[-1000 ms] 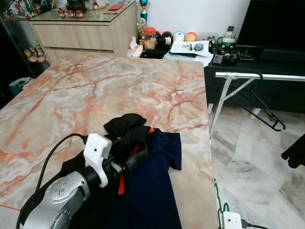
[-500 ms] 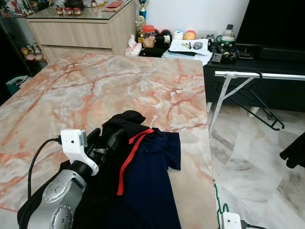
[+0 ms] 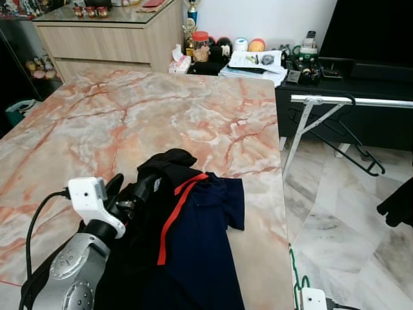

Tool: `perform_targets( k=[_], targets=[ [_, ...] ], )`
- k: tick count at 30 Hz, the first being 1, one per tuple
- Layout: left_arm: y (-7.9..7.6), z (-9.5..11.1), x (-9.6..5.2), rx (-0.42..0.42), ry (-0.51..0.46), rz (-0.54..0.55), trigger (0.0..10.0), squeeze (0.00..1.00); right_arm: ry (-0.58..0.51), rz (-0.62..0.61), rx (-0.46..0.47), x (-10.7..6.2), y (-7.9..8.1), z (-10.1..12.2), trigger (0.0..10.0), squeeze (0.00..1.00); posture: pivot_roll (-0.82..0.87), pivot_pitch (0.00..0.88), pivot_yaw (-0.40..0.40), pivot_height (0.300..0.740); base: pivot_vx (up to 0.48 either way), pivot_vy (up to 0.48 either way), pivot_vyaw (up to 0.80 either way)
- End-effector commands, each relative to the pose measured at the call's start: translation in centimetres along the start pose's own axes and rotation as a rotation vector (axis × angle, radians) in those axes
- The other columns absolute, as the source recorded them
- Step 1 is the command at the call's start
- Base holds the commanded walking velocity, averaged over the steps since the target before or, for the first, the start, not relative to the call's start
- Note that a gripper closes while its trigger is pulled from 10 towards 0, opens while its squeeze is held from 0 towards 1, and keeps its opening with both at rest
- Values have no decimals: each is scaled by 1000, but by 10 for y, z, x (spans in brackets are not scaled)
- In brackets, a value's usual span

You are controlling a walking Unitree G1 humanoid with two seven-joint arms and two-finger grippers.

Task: Hang hanger

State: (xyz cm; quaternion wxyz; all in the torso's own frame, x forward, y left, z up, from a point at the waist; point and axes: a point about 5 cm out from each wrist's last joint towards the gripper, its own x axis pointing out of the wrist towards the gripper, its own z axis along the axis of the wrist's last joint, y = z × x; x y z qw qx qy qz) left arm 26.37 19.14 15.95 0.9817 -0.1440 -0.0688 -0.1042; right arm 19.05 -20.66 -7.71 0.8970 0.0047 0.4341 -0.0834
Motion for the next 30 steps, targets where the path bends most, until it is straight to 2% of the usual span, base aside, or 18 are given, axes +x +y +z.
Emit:
perform_targets(
  k=[1, 4, 8, 30],
  targets=[
    [-2, 5, -2, 15, -21, -1, 10000, 0, 10, -9, 6, -1, -1, -3, 10000, 0, 40, 125, 23, 740, 0, 0, 0],
    [0, 6, -1, 20, -28, 4, 10000, 0, 10, -6, 5, -1, 2, -4, 10000, 0, 41, 120, 27, 740, 0, 0, 0],
    [0, 6, -1, 22, -31, 6, 10000, 0, 10, -4, 4, -1, 4, -4, 10000, 0, 41, 119, 27, 740, 0, -480, 0],
    [-1, 6, -2, 32, -38, 3, 10000, 0, -8, -34, 22, -1, 4, -3, 10000, 0, 40, 112, 23, 740, 0, -44, 0]
  ],
)
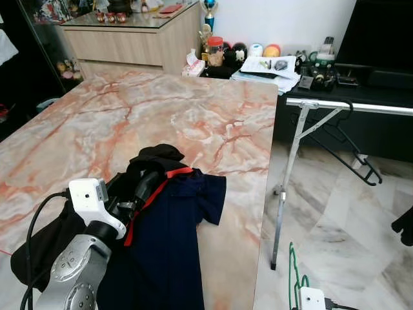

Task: Hang hanger

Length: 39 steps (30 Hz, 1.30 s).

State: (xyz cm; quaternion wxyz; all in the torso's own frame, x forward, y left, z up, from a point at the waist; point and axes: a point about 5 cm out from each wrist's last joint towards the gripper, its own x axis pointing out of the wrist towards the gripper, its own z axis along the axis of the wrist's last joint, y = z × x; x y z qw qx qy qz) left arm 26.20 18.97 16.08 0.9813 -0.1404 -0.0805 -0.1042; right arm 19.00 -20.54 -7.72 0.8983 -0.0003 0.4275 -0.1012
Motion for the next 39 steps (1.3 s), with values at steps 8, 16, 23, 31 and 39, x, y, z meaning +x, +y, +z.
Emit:
perform_targets(
  k=[8, 16, 23, 31, 39],
  targets=[
    [4, 6, -3, 28, -19, 14, 10000, 0, 10, -13, 25, 0, 2, -2, 10000, 0, 45, 119, 22, 740, 0, -240, 0],
    [4, 7, -2, 30, -19, 14, 10000, 0, 9, -17, 25, 0, 3, -2, 10000, 0, 45, 122, 23, 740, 0, 0, -486],
    [4, 7, -2, 30, -22, 16, 10000, 0, -1, -19, 25, 0, 3, -1, 10000, 0, 46, 124, 21, 740, 0, -69, 0],
    [4, 7, -2, 29, -22, 16, 10000, 0, 4, -25, 31, 0, 3, -2, 10000, 0, 44, 125, 21, 740, 0, 0, 0],
    [4, 7, -3, 31, -19, 16, 10000, 0, 17, -35, 37, -4, -5, -16, 10000, 0, 46, 126, 21, 740, 0, -300, 0]
  ],
)
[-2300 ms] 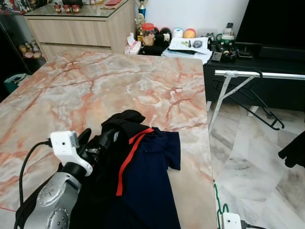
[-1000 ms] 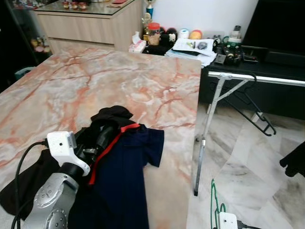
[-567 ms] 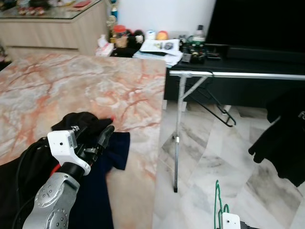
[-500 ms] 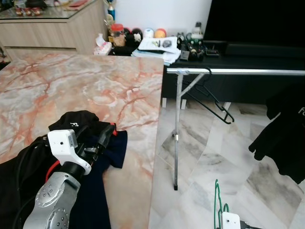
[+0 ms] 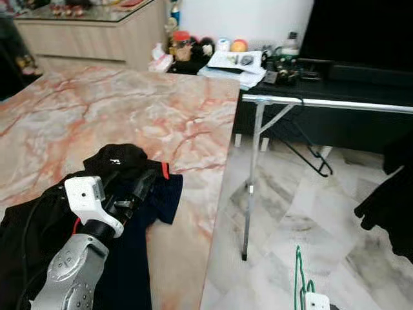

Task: Hang hanger

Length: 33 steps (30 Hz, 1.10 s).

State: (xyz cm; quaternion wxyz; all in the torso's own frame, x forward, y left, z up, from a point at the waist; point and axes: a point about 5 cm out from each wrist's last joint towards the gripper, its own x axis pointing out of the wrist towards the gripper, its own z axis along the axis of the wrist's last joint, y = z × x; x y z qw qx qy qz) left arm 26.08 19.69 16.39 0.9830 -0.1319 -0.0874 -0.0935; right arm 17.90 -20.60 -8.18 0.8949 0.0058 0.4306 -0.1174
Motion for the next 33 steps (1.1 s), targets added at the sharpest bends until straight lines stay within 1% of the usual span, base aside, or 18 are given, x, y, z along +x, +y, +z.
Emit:
perform_targets(
  k=[1, 4, 8, 19, 33],
  targets=[
    [-2, 2, -1, 10, -5, -2, 10000, 0, 7, -10, 15, -1, -3, -5, 10000, 0, 46, 126, 21, 740, 0, -480, 0],
    [-2, 1, -1, 15, -2, -6, 10000, 0, 13, -10, 28, -1, -3, -5, 10000, 0, 45, 127, 21, 740, 0, -480, -510],
    [-2, 1, -1, 13, -2, -6, 10000, 0, 8, -10, 17, -1, -4, -5, 10000, 0, 45, 127, 21, 740, 0, -480, -788],
    [-3, 0, -1, 8, -1, -10, 10000, 0, -1, -10, 11, -2, -6, -6, 10000, 0, 43, 123, 21, 740, 0, -480, 0],
    [-5, -2, 0, 3, 6, -21, 10000, 0, -2, -6, 9, -2, -6, -6, 10000, 0, 39, 119, 23, 740, 0, -480, 0]
  ],
)
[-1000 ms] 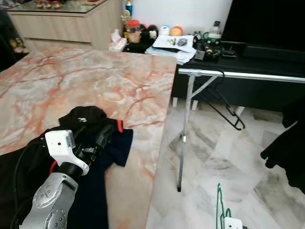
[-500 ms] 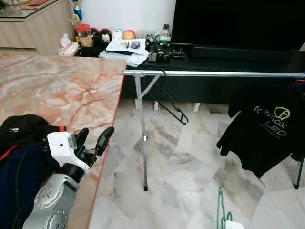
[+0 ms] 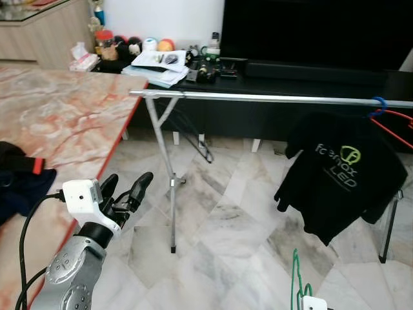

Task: Hang hanger

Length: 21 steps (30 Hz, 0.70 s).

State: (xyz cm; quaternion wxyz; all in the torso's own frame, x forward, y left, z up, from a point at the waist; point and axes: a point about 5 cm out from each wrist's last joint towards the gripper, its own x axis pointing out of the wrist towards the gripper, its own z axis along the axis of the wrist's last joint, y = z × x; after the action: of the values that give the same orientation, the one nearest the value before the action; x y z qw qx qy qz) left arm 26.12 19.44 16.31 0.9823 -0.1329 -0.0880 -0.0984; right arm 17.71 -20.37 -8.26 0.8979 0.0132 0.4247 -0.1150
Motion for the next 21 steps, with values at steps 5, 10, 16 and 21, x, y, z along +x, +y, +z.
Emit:
perform_targets(
  k=[5, 10, 16, 21],
  targets=[
    [-4, -2, 0, 4, 10, -17, 10000, 0, 6, -18, -2, -1, -8, -3, 10000, 0, 39, 118, 24, 740, 0, -480, 0],
    [-4, -10, -2, 64, 79, -43, 10000, 0, 10, -21, -4, -1, -11, -4, 10000, 0, 40, 121, 22, 740, 0, -288, 0],
    [-3, -41, -8, 235, 264, -130, 10000, 0, 17, -20, -5, -2, -13, -8, 10000, 0, 33, 127, 21, 740, 0, 0, 0],
    [-3, -64, -12, 358, 378, -220, 10000, 0, 5, 0, -30, -1, -11, -2, 10000, 0, 24, 130, 19, 740, 0, 0, 0]
  ],
)
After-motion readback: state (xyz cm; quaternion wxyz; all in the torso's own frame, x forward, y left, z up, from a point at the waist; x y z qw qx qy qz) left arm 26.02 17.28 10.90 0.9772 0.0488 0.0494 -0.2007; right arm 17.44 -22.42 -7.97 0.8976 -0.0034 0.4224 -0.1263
